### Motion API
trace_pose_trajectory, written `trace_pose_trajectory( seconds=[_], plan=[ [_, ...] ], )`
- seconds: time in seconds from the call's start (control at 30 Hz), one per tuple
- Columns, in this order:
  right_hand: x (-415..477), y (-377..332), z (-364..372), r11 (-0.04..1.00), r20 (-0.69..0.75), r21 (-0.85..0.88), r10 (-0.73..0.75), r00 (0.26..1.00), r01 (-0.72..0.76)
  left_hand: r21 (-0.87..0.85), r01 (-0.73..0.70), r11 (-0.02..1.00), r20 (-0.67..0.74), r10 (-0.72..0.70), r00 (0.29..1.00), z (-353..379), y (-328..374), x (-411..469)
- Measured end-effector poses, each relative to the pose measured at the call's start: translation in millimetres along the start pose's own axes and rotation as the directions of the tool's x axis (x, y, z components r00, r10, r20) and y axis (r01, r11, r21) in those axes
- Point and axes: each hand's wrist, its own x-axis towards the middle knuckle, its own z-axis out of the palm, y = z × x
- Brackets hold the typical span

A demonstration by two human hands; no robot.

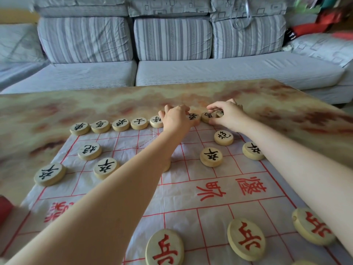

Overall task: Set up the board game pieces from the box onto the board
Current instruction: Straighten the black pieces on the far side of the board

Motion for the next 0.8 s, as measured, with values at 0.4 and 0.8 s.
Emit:
trace_pose_trajectory(
  seconds=[0.4,0.8],
  plan=[
    [-3.7,1.3,-0.6,0.999,-0.03,0.014,0.046,0.999,-0.045,0.025,0.03,0.999,-0.052,-0.028,0.998,3.7,0.7,-0.8],
    [4.8,19.2,-32.0,0.976,0.008,0.202,0.077,0.997,-0.077,0.051,-0.066,0.997,-0.048,0.068,0.997,0.0,4.5,-2.6]
  ],
)
